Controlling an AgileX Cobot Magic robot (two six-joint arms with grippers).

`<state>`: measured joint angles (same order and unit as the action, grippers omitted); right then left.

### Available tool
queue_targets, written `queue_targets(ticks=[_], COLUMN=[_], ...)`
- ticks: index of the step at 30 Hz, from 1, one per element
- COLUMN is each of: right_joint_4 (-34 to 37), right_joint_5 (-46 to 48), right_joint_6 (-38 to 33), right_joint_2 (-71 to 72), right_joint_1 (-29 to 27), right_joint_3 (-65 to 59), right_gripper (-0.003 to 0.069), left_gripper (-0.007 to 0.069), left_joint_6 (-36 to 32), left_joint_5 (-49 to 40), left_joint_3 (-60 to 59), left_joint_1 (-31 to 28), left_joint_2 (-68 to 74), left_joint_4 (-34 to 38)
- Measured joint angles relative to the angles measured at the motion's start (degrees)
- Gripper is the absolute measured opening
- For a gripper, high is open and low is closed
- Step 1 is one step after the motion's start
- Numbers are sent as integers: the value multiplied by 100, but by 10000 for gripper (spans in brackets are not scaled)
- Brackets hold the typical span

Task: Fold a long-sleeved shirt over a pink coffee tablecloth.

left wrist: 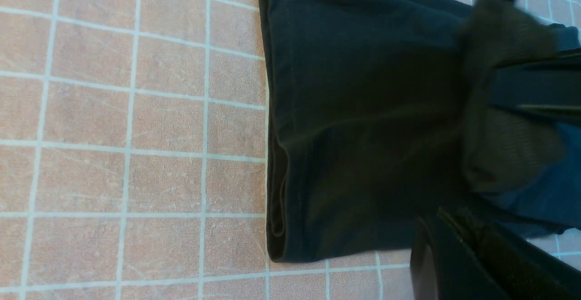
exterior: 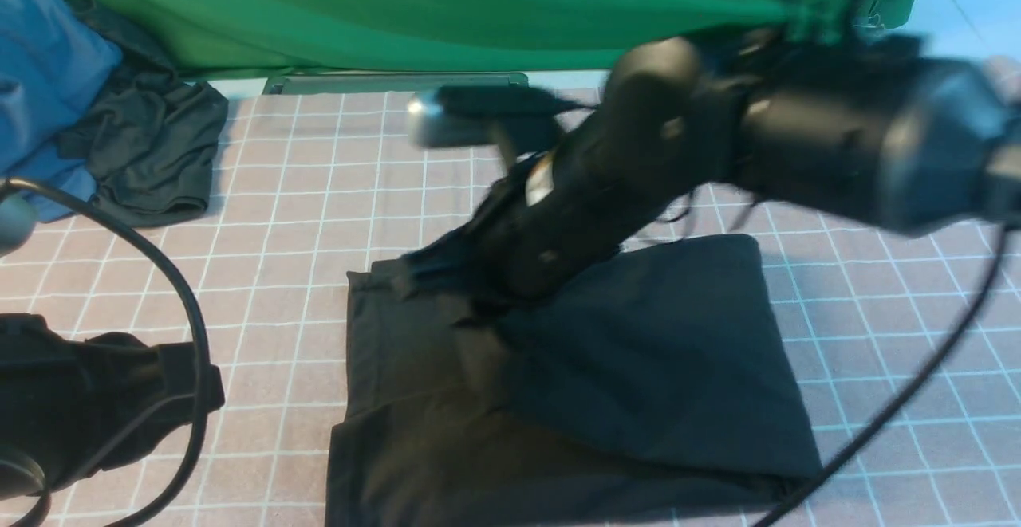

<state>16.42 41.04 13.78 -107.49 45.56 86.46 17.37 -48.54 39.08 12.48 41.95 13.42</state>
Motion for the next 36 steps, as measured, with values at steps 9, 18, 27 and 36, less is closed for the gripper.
queue_targets(ticks=[9,18,27,36], right_joint_4=[75,306,-726,-1930], right_joint_5=[-242,-461,1755,2786], right_joint_6=[64,0,-1201,-1304], right_joint_2=[-772,-963,-435,836], right_joint_1=[275,407,-48,-857], right_joint_3=[417,504,1376,904], right_gripper=[136,391,285,37], left_gripper=[13,13,13,13], left_joint_6=[5,5,179,-565], left_joint_5=[-30,-99,-129,-70], left_joint_3=[0,0,0,580], left_joint_1=[0,0,0,0], left_joint_2=[0,0,63,1714], left_joint_4=[11,11,210,1103])
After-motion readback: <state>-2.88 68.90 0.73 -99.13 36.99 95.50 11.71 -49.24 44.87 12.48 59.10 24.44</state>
